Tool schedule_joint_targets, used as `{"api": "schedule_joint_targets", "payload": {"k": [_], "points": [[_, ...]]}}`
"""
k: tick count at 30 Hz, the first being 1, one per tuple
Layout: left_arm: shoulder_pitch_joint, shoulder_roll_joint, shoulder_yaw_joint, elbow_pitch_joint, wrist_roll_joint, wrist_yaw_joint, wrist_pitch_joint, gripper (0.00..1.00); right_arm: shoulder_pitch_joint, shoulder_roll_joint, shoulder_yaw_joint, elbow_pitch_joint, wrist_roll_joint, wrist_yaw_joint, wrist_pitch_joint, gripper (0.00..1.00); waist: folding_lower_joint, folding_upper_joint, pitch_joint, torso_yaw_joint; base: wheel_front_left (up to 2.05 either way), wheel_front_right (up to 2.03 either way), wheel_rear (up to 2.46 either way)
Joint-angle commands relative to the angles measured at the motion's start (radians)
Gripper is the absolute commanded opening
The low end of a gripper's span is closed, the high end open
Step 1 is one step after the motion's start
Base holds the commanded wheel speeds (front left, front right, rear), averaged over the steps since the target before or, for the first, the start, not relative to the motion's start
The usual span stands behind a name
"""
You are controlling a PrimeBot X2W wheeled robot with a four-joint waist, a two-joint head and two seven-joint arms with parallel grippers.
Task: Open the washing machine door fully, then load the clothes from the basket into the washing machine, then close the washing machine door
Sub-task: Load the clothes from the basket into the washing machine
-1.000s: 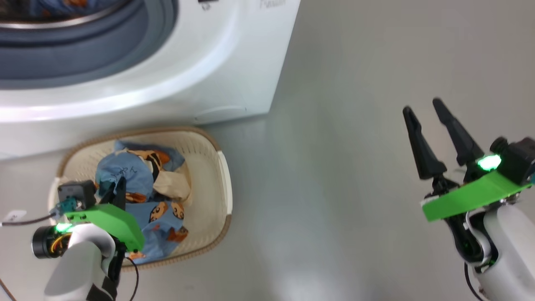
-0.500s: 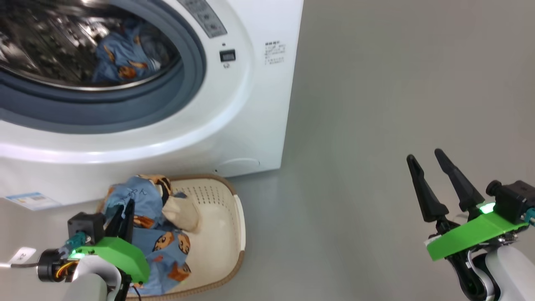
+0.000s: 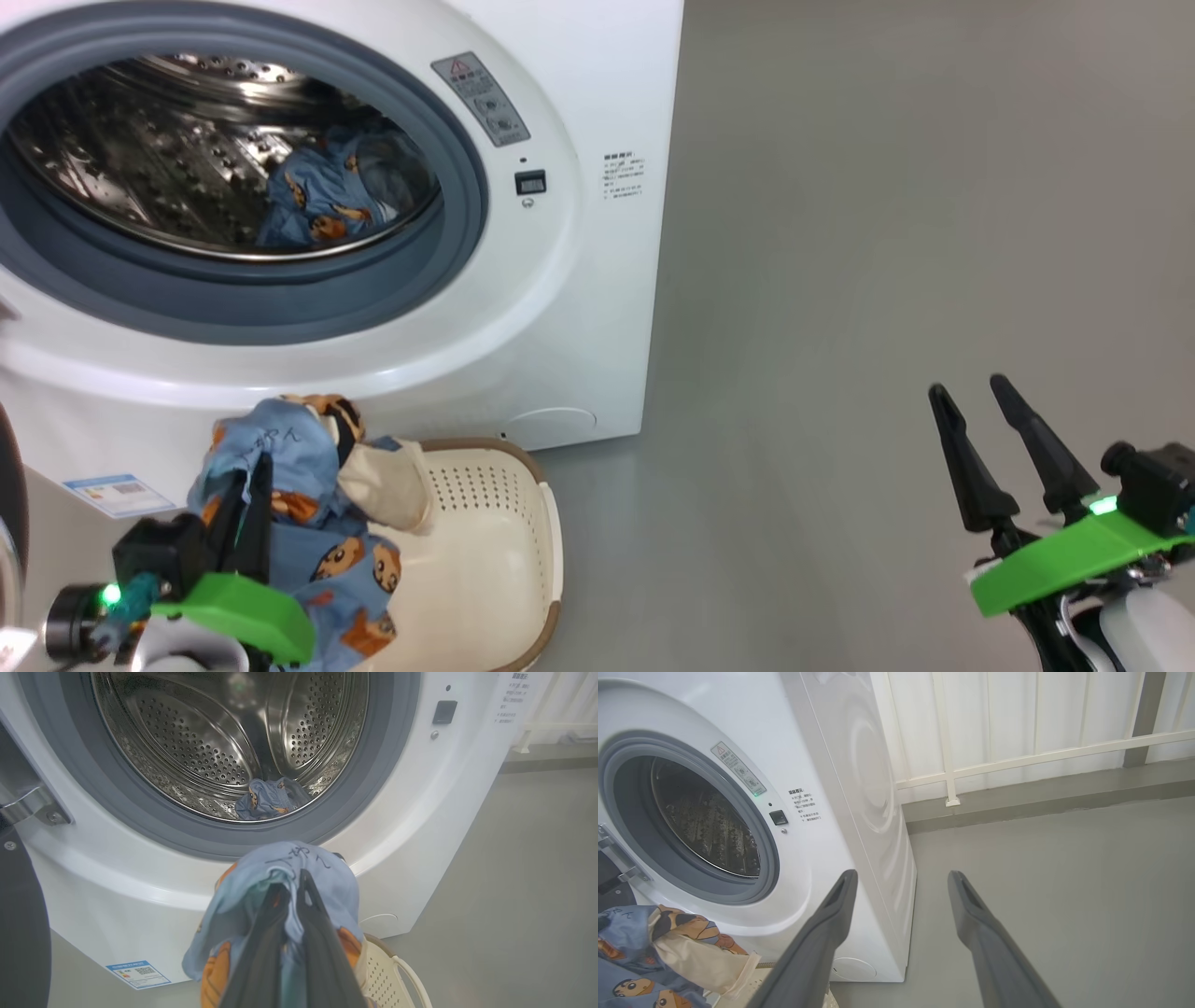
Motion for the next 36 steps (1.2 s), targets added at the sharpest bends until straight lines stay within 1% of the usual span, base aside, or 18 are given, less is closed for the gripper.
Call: {"api": "schedule_joint_targets", "payload": {"k": [1, 6, 12, 15, 22, 29, 34, 36], "points": [[0.017, 0.024, 0.036, -0.057, 0.008, 0.011, -0.011, 0.00, 0.025, -0.017, 0.003, -0.017, 0.007, 0.005, -0.008, 1.00, 0.0000, 0.0000, -0.021, 0.003, 0.00, 0.00, 0.00], [0.095, 0.010, 0.058, -0.162, 0.010, 0.021, -0.011, 0.00, 0.059, -0.017, -0.015, -0.018, 0.004, 0.005, -0.008, 1.00, 0.0000, 0.0000, -0.054, 0.008, 0.00, 0.00, 0.00], [0.177, -0.015, 0.082, -0.271, 0.010, 0.031, -0.011, 0.00, 0.086, -0.016, -0.033, -0.023, 0.001, 0.005, -0.008, 1.00, 0.0000, 0.0000, -0.067, 0.015, 0.00, 0.00, 0.00], [0.210, -0.028, 0.089, -0.309, 0.009, 0.037, -0.011, 0.00, 0.096, -0.015, -0.041, -0.025, 0.000, 0.005, -0.008, 1.00, 0.0000, 0.0000, -0.070, 0.019, 0.00, 0.00, 0.00], [0.235, -0.042, 0.105, -0.345, 0.001, 0.038, -0.011, 0.00, 0.104, -0.013, -0.047, -0.028, -0.002, 0.005, -0.008, 1.00, 0.0000, 0.0000, -0.065, 0.023, 0.00, 0.00, 0.00], [0.177, -0.042, 0.121, -0.337, -0.007, 0.033, -0.011, 0.00, 0.087, -0.013, -0.044, -0.035, -0.001, 0.005, -0.008, 1.00, 0.0000, 0.0000, -0.021, 0.015, 0.00, 0.00, 0.00], [0.068, -0.026, 0.131, -0.330, 0.001, 0.035, -0.011, 0.00, 0.061, -0.013, -0.039, -0.038, 0.001, 0.005, -0.008, 1.00, 0.0000, 0.0000, 0.033, 0.004, 0.00, 0.00, 0.00], [-0.015, -0.011, 0.132, -0.308, 0.010, 0.039, -0.011, 0.00, 0.040, -0.011, -0.035, -0.042, 0.001, 0.005, -0.008, 1.00, 0.0000, 0.0000, 0.069, -0.006, 0.00, 0.00, 0.00]]}}
